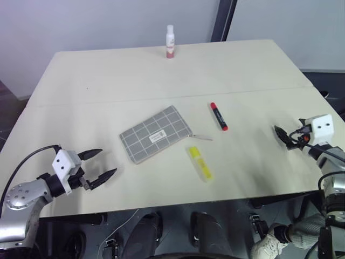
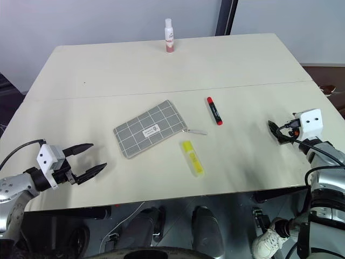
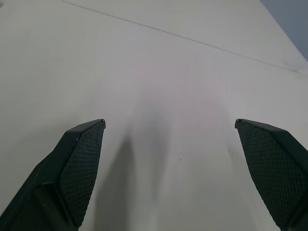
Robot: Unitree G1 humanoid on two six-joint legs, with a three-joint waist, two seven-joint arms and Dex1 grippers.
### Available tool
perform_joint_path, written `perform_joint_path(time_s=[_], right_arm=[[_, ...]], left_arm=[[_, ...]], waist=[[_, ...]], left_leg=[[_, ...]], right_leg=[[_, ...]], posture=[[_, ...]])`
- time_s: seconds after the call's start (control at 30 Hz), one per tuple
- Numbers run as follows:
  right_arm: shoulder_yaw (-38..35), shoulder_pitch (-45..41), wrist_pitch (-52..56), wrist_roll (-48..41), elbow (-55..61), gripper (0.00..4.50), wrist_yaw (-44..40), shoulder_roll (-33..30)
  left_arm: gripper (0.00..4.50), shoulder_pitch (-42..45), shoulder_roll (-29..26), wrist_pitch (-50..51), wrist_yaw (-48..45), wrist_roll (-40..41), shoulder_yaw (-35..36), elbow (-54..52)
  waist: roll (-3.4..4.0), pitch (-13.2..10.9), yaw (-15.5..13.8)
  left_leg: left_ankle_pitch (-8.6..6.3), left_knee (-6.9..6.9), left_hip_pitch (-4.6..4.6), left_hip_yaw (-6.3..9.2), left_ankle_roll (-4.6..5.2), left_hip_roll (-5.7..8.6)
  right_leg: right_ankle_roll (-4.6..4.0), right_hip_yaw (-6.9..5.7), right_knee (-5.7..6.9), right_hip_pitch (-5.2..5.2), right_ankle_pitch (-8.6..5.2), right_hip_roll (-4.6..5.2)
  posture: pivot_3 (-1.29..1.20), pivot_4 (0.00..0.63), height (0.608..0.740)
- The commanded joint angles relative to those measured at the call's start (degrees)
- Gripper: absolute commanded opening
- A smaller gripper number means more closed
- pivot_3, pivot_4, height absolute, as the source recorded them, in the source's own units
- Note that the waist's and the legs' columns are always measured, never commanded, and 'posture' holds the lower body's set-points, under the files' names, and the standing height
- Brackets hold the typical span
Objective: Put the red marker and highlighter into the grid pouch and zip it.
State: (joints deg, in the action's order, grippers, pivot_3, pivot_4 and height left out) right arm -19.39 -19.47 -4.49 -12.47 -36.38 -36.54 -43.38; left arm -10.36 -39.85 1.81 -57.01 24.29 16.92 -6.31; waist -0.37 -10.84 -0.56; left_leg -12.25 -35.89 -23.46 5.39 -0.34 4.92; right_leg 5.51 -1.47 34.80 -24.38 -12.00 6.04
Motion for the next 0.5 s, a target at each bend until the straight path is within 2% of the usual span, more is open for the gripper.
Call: perform_joint_path(time_s=[0.03, 0.23, 0.5], right_arm=[[-0.78, -0.01, -1.4, -0.25, 1.69, 4.49, -0.31, -0.94], [-1.02, 0.76, -1.27, -0.4, 2.17, 4.49, -0.56, -0.99], [-0.49, 0.14, -1.1, -0.26, 1.68, 4.49, -0.88, -0.89]], left_arm=[[4.5, 1.03, 0.12, -1.42, -0.21, 0.79, 1.02, -0.48], [4.5, 1.95, -0.68, -4.3, 0.29, -2.82, -0.07, 0.77], [4.5, 3.51, 0.16, -5.42, -1.53, -0.77, 0.5, 1.41]], waist=[[0.0, 0.0, 0.0], [0.0, 0.0, -0.03], [0.0, 0.0, -0.01]], left_leg=[[0.0, 0.0, 0.0, 0.0, 0.0, 0.0], [0.0, 0.0, 0.01, -0.04, 0.0, -0.01], [-0.01, 0.0, 0.04, -0.16, 0.01, -0.11]], right_leg=[[0.0, 0.0, 0.0, 0.0, 0.0, 0.0], [0.0, 0.03, 0.0, 0.0, 0.0, -0.02], [0.01, 0.11, 0.0, 0.0, -0.01, -0.08]], posture=[[0.0, 0.15, 0.74], [0.0, 0.15, 0.74], [0.0, 0.15, 0.74]])
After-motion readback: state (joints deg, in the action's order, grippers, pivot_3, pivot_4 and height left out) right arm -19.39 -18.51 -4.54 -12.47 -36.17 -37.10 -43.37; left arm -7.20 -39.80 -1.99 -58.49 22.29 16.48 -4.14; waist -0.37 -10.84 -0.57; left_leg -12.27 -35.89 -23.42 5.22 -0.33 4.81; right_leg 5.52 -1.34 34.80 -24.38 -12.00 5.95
